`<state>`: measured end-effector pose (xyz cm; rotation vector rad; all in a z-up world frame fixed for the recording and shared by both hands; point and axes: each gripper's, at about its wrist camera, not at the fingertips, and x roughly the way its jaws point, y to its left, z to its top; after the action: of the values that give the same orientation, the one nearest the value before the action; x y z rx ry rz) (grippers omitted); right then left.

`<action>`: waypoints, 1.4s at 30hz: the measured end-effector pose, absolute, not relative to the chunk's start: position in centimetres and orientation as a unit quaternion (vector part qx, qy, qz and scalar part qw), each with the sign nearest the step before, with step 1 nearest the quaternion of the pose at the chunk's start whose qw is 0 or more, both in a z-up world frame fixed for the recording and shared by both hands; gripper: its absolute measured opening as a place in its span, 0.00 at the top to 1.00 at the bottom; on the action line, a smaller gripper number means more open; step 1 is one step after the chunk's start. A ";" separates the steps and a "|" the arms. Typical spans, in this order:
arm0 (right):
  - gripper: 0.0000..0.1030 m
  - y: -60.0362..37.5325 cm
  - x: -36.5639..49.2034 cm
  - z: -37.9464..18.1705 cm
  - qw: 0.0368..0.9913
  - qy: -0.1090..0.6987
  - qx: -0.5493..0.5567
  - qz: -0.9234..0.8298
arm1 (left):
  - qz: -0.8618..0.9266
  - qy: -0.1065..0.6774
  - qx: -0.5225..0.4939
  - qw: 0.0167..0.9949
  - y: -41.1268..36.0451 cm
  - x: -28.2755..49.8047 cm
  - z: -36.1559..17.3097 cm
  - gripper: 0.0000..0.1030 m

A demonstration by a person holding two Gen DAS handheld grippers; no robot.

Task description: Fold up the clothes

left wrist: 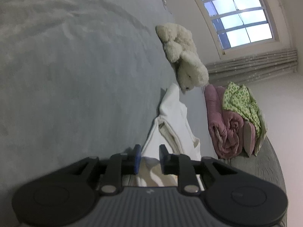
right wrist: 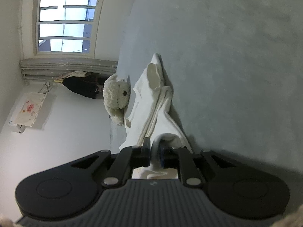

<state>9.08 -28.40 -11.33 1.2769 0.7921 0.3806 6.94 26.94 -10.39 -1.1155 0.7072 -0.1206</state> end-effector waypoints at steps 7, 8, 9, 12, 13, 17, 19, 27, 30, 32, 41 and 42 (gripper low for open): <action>0.83 -29.0 8.4 -10.9 0.716 0.326 0.591 0.179 | -0.045 0.318 -0.512 0.796 27.0 6.8 -9.5 0.66; 0.79 -29.1 8.3 -10.8 0.716 0.322 0.592 0.181 | -0.043 0.318 -0.508 0.799 26.9 6.8 -9.4 0.65; 0.75 -29.2 8.2 -10.7 0.716 0.317 0.594 0.182 | -0.041 0.318 -0.503 0.802 26.9 6.7 -9.3 0.64; 0.51 -29.9 7.6 -10.3 0.727 0.290 0.600 0.165 | -0.036 0.319 -0.490 0.810 26.8 6.7 -8.8 0.61; 0.51 -30.2 7.5 -10.2 0.729 0.286 0.600 0.162 | -0.034 0.319 -0.485 0.813 26.8 6.7 -8.7 0.60; 0.51 -30.4 7.3 -10.0 0.736 0.284 0.596 0.147 | -0.015 0.323 -0.456 0.829 26.8 6.7 -8.2 0.58; 0.51 -30.0 7.4 -10.0 0.744 0.292 0.584 0.140 | -0.004 0.325 -0.442 0.836 26.9 6.7 -8.1 0.58; 0.51 -26.9 8.4 -9.1 0.803 0.328 0.484 0.113 | 0.009 0.327 -0.379 0.866 26.2 7.1 -7.9 0.58; 0.51 -25.4 8.7 -8.8 0.836 0.334 0.423 0.102 | 0.010 0.324 -0.349 0.879 25.6 7.2 -7.6 0.58; 0.51 -24.3 8.8 -8.6 0.856 0.333 0.383 0.100 | 0.005 0.323 -0.325 0.889 25.0 7.2 -7.5 0.59; 0.59 -19.6 9.3 -8.9 0.933 0.300 0.174 0.090 | -0.019 0.320 -0.253 0.913 22.5 7.9 -7.4 0.72; 0.63 -19.2 9.4 -9.0 0.937 0.298 0.156 0.090 | -0.021 0.321 -0.252 0.913 22.3 8.0 -7.4 0.75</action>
<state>9.43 -19.16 -9.01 0.3191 0.6088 0.1837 8.00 22.25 -7.41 -0.5197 0.6613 -0.0422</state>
